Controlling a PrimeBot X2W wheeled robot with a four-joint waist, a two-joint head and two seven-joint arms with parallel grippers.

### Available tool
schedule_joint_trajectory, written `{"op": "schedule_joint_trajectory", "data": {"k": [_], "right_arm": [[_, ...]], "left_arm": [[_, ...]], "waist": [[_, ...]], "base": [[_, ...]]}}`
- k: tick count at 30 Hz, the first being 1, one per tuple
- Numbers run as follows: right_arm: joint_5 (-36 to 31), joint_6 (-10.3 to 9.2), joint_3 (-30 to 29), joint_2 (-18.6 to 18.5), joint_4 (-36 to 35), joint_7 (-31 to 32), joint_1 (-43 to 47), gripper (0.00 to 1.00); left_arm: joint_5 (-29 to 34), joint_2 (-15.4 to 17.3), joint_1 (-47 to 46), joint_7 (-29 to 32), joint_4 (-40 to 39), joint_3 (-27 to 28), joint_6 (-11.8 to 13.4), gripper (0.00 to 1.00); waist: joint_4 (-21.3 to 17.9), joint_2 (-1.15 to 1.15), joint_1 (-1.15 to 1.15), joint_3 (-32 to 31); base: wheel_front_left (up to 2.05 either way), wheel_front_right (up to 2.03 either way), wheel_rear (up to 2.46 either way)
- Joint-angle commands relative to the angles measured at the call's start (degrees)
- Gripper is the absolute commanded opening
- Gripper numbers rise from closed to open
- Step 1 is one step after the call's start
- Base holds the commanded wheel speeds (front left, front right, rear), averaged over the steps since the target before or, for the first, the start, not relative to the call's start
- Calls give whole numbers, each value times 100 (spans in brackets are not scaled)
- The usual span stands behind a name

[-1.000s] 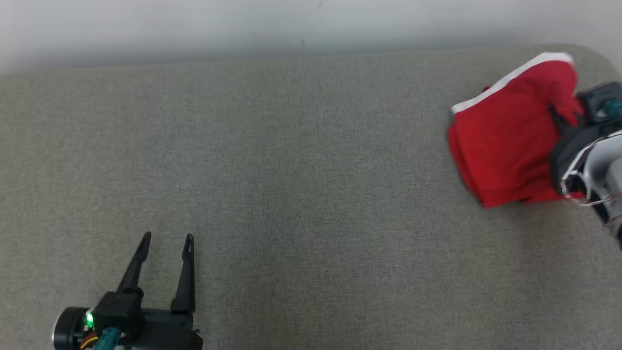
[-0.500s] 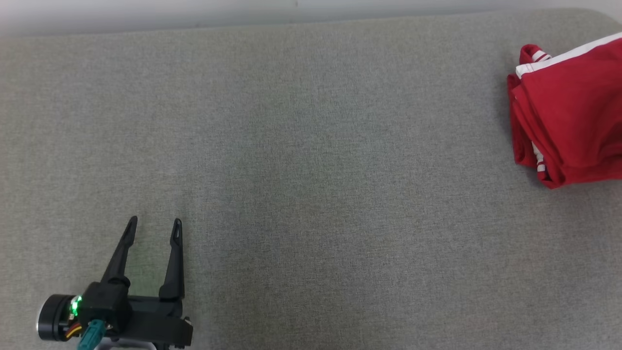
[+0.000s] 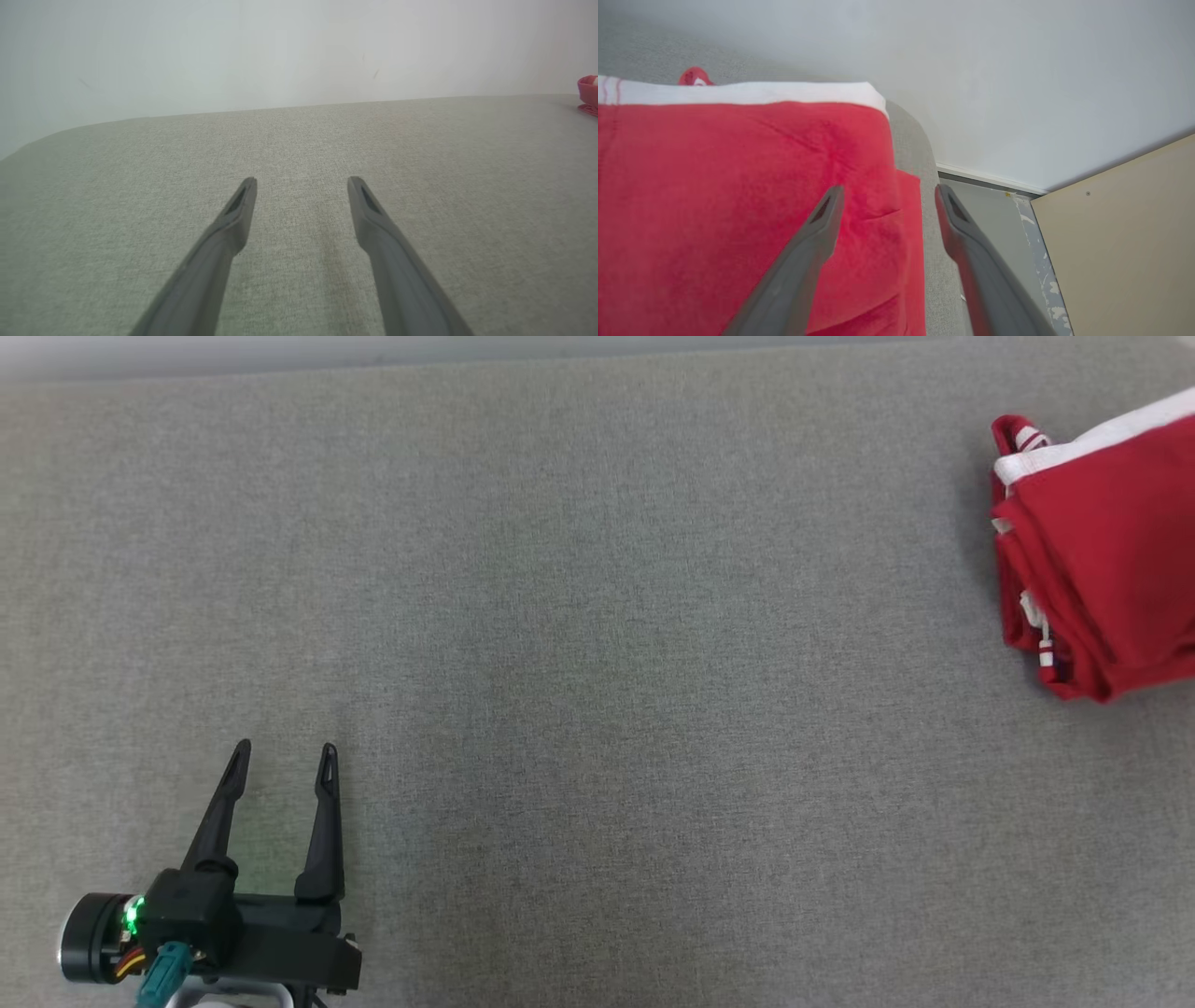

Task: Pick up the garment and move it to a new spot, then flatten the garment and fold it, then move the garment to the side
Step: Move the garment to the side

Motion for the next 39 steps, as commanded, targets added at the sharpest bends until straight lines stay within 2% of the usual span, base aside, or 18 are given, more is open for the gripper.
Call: {"op": "schedule_joint_trajectory", "data": {"k": [1, 6, 11, 14, 18, 19, 20, 25, 29, 34, 39], "right_arm": [[-36, 1, -67, -18, 31, -81, -81, 100], [35, 1, -515, 71, 38, -576, -74, 100], [79, 1, -971, 349, 3, -892, 94, 100], [-46, 1, -1430, 341, -585, -900, 270, 100], [-471, 1, -2357, 453, -1574, -891, 1022, 100], [-471, 1, -2357, 453, -1574, -891, 1022, 100], [-623, 1, -2630, 530, -1845, -891, 1261, 100], [-1542, 1, -4016, 1161, -3324, -891, 2673, 100], [-2133, 1, -4752, 1794, -4366, -893, 3726, 100], [-2569, 1, -5182, 2462, -5364, -892, 4840, 100], [-2781, 1, -5352, 2994, -6106, -892, 5768, 100]], "left_arm": [[66, 4, -29, -11, 13, 16, -37, 100], [34, -54, 149, -10, 56, 81, -37, 100], [28, -118, 338, -10, 88, 136, -23, 100], [19, -149, 472, -10, 85, 176, -12, 100], [18, -186, 634, -10, 82, 217, 6, 100], [18, -186, 634, -10, 82, 217, 6, 100], [20, -190, 677, -10, 95, 224, 6, 100], [57, -211, 835, -10, 83, 270, 3, 100], [76, -239, 916, -10, 104, 236, 3, 100], [122, -272, 1014, -10, 116, 181, 48, 100], [135, -282, 1176, -10, 94, 200, 86, 100]], "waist": [[6, -1, -1, -86], [8, -1, -1, -400], [-26, -1, -1, -764], [-40, -1, -1, -953], [-14, -1, -1, -1191], [-14, -1, -1, -1191], [-6, -1, -1, -1251], [29, -1, -1, -1443], [126, -1, -1, -1594], [263, -1, -1, -1763], [348, -1, -1, -1946]], "base": [[0, 0, 0], [0, 0, 0], [0, 0, 0], [0, 0, 0], [0, 0, 0], [0, 0, 0], [0, 0, 0], [0, 0, 0], [0, 0, 0], [0, 0, 0], [0, 0, 0]]}}
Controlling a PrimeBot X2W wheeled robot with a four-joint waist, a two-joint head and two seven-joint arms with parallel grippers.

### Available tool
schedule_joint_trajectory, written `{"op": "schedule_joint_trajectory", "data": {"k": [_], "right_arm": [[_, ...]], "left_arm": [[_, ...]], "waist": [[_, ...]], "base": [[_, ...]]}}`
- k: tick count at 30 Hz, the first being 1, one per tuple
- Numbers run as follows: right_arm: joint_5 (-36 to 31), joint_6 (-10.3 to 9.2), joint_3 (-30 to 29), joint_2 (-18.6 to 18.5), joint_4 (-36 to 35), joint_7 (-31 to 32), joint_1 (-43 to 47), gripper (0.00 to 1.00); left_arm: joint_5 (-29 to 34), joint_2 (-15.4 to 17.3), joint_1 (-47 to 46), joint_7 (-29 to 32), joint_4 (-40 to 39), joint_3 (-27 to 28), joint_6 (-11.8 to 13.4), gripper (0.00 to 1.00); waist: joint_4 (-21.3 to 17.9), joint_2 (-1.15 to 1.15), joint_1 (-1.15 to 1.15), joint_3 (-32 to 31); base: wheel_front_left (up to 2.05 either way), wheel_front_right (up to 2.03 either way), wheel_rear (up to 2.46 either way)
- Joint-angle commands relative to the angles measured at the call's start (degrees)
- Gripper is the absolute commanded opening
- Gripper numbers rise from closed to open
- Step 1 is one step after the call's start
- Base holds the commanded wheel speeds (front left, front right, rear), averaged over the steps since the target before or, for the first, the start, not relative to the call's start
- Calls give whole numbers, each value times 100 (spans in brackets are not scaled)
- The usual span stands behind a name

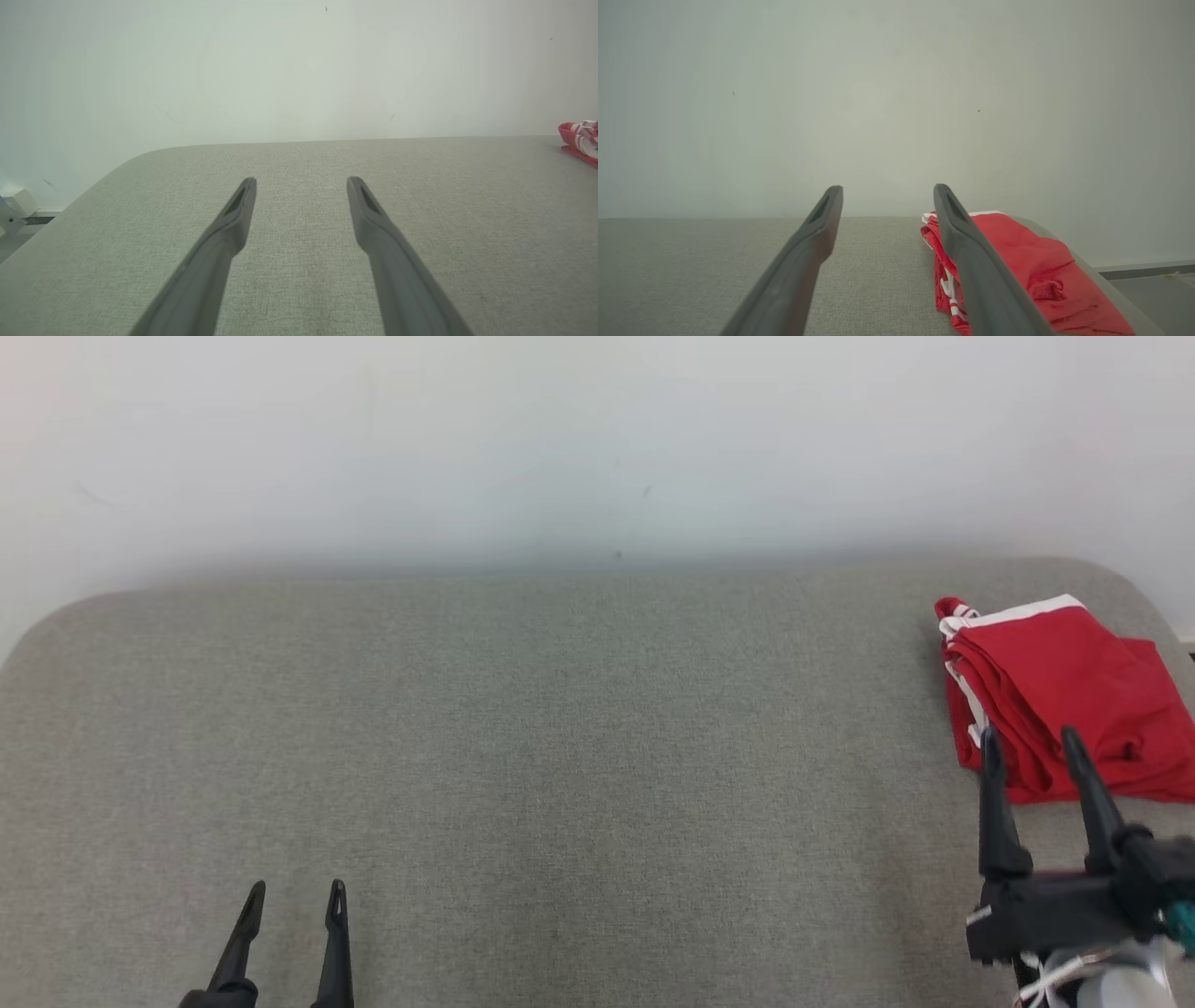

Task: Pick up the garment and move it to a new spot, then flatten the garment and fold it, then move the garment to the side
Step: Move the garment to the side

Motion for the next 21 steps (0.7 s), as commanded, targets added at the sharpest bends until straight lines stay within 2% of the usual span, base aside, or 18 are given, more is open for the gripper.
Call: {"op": "schedule_joint_trajectory", "data": {"k": [1, 5, 9, 16, 21], "right_arm": [[-82, 1, -70, 114, -194, 0, 275, 100], [-119, 1, -247, 412, -610, 1, 859, 100], [-50, 1, -144, 540, -770, -1, 1280, 100], [322, 1, 633, 579, -680, -1, 1671, 100], [529, 1, 881, 573, -495, -2, 1753, 100]], "left_arm": [[17, -17, 126, -10, -36, 3, 32, 100], [27, -5, 230, -10, -64, 63, 44, 100], [48, -15, 303, -10, -88, 75, 63, 100], [85, -18, 297, -10, -2, 42, 62, 100], [69, -29, 260, -10, 67, 35, 84, 100]], "waist": [[94, 1, 1, -133], [128, 1, 1, -202], [146, 1, 1, -255], [188, 1, 1, -337], [240, 1, 1, -413]], "base": [[0, 0, 0], [0, 0, 0], [0, 0, 0], [0, 0, 0], [0, 0, 0]]}}
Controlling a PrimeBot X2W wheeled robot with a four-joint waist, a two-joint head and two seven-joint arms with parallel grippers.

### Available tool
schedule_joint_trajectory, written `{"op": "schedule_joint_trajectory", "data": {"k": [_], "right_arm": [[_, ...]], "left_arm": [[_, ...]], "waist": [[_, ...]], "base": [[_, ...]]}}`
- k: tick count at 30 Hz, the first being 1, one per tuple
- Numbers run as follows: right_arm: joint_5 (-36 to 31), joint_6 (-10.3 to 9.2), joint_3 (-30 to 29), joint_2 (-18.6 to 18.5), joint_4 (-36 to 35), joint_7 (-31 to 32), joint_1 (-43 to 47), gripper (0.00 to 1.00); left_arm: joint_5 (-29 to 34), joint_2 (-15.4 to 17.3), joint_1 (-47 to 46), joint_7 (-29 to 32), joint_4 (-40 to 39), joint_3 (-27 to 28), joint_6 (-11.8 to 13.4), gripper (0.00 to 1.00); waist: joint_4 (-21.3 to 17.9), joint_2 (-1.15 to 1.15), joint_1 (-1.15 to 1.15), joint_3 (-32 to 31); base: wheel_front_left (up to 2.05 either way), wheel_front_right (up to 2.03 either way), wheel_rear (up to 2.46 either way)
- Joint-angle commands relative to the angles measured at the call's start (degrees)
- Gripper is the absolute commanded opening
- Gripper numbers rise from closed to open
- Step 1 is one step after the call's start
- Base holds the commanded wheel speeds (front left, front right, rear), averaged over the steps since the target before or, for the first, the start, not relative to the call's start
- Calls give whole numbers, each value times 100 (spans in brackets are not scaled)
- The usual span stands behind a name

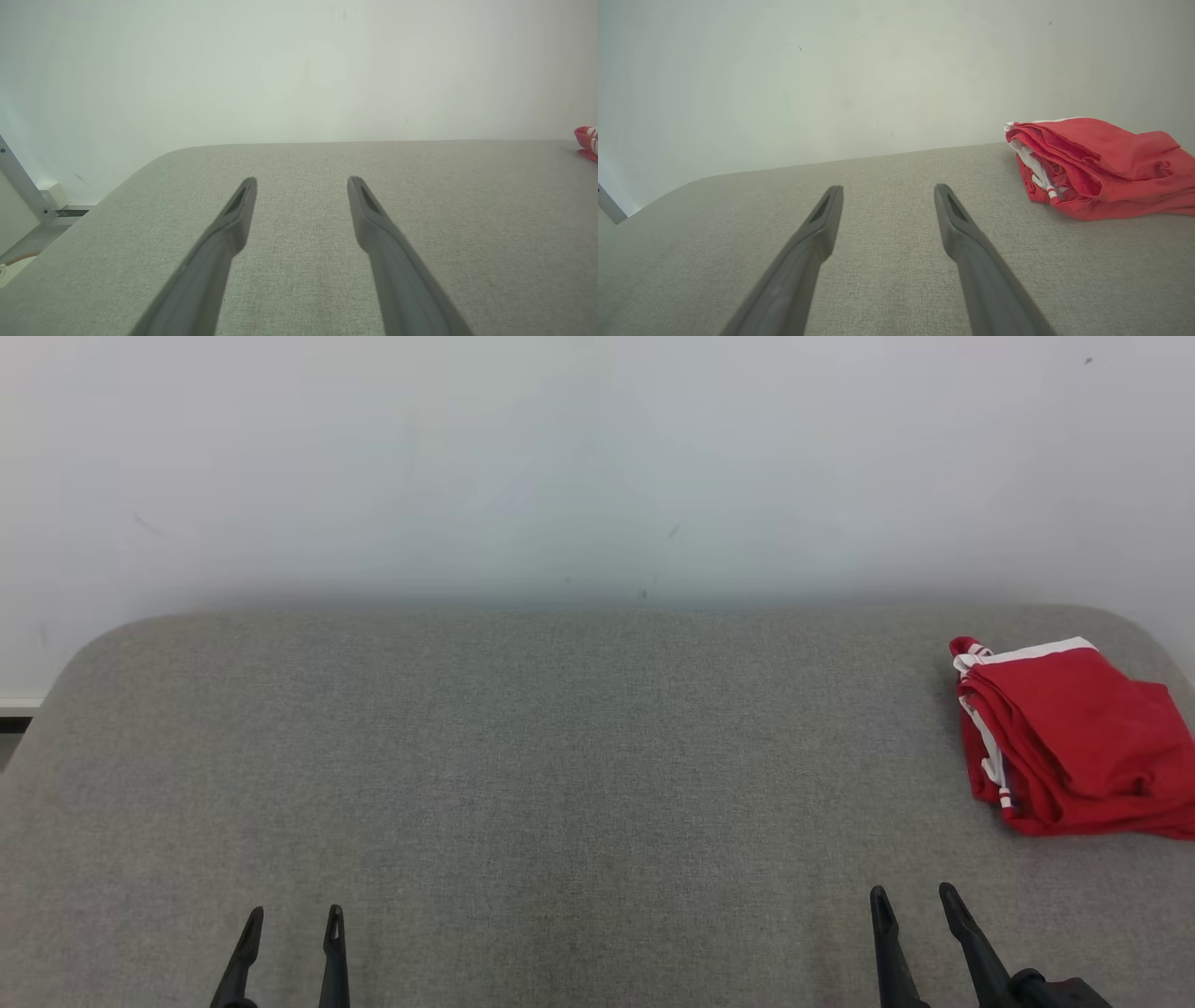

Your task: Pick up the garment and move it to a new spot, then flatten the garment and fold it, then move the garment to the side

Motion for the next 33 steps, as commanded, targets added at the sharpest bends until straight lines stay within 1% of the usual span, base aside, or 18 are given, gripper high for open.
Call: {"op": "schedule_joint_trajectory", "data": {"k": [1, 6, 12, 23, 33], "right_arm": [[92, 1, 3, -5, 22, -1, 85, 100], [131, 1, 32, -3, 51, -1, 96, 100], [72, 1, -3, -3, 45, -1, 88, 100], [64, 2, -47, -2, 61, -1, 98, 100], [51, 1, -59, -2, 73, -1, 112, 100]], "left_arm": [[8, -26, 7, -10, 2, 3, 45, 100], [47, -34, 7, -10, 73, -40, 92, 100], [20, -38, 46, -10, 155, -65, 89, 100], [-18, -49, 116, -10, 143, -74, 143, 100], [-41, -50, 92, -10, 206, -86, 109, 100]], "waist": [[35, 0, 0, -40], [68, 0, 0, -81], [48, 0, 0, -119], [27, 0, 0, -132], [20, 0, 0, -154]], "base": [[0, 0, 0], [0, 0, 0], [0, 0, 0], [0, 0, 0], [0, 0, 0]]}}
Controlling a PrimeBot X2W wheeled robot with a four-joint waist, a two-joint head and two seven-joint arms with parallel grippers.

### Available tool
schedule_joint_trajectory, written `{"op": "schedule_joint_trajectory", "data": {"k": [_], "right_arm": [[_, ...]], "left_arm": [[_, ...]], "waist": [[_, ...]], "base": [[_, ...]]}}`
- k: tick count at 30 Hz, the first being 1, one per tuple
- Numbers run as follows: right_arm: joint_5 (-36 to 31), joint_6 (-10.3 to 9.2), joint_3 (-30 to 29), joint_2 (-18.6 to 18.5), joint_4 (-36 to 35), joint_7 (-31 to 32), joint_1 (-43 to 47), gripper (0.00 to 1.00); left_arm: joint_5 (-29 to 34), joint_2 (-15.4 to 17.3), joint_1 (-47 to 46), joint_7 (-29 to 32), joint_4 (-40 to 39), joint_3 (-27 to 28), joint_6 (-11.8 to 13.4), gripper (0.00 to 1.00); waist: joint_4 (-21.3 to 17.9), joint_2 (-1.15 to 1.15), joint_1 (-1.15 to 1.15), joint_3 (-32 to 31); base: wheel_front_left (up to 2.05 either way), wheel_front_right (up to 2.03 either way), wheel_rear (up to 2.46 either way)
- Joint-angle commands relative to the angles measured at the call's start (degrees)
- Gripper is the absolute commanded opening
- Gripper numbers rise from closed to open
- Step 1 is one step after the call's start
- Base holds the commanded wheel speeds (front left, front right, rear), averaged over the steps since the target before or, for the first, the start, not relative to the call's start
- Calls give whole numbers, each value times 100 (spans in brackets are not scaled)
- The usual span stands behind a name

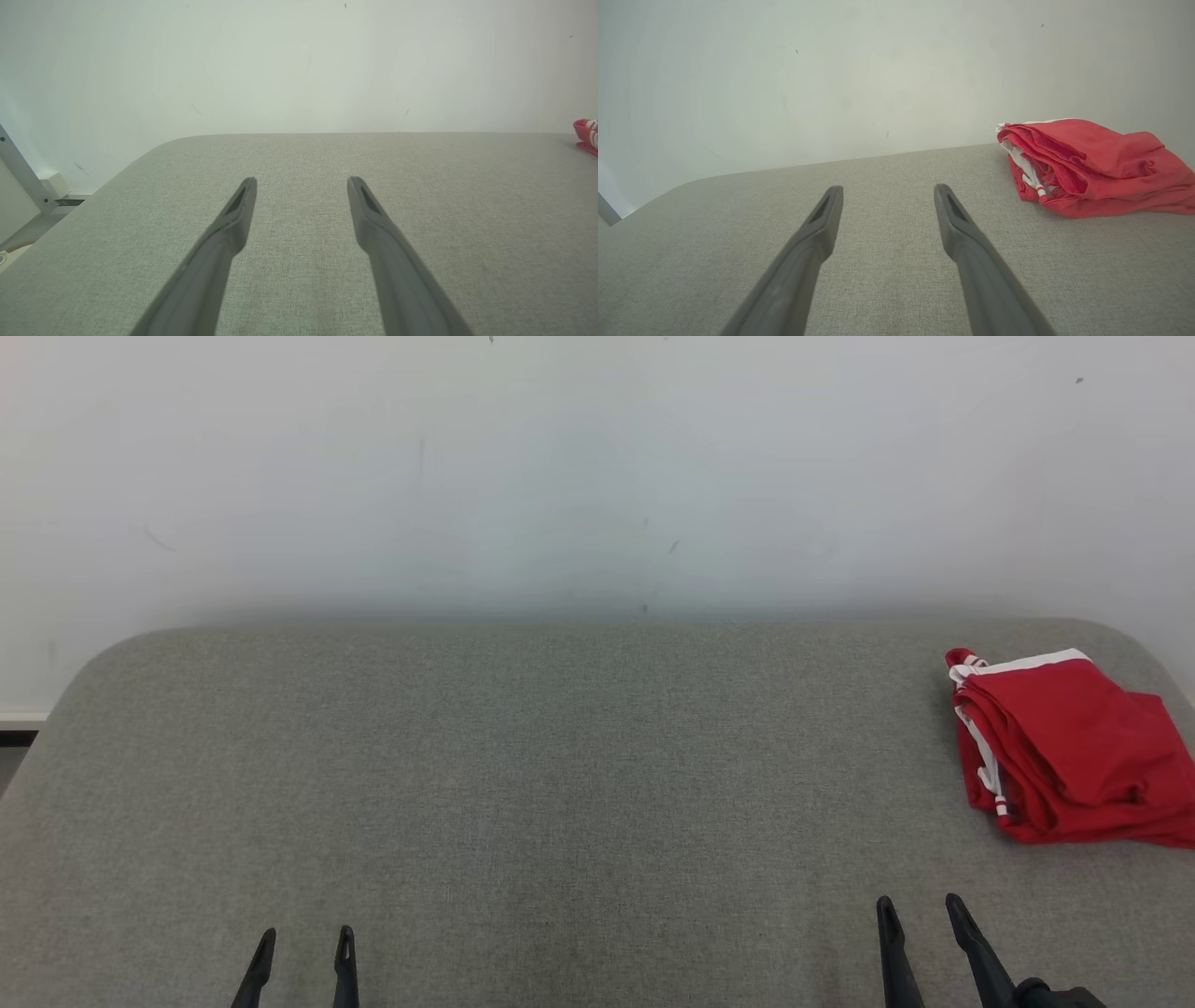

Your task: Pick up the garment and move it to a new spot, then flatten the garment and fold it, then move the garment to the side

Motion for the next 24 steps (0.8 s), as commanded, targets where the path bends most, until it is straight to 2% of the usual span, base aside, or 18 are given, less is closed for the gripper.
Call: {"op": "schedule_joint_trajectory", "data": {"k": [1, 10, 11, 15, 24], "right_arm": [[-5, 1, -1, -1, 13, -1, 37, 100], [30, 1, 34, -1, 25, -1, 44, 100], [8, 0, 29, 1, 13, 0, 3, 0], [7, 0, 32, 4, 185, 3, 36, 0], [1065, 0, -84, -58, 243, 272, -151, 0]], "left_arm": [[-41, -11, 2, -10, 17, -4, -8, 100], [-35, 0, 43, -10, 14, -6, -34, 100], [-27, 2, 6, 2, 28, 4, -47, 0], [-27, -7, 49, 13, 207, 9, -52, 0], [-1122, -9, -174, 254, 285, 36, -76, 0]], "waist": [[5, 0, 0, 2], [16, 0, 0, 10], [17, 0, 0, 10], [17, 0, 0, 11], [5, 0, 0, 40]], "base": [[0, 0, 0], [0, 0, 0], [0, 0, 0], [0, 0, 0], [0, 0, 0]]}}
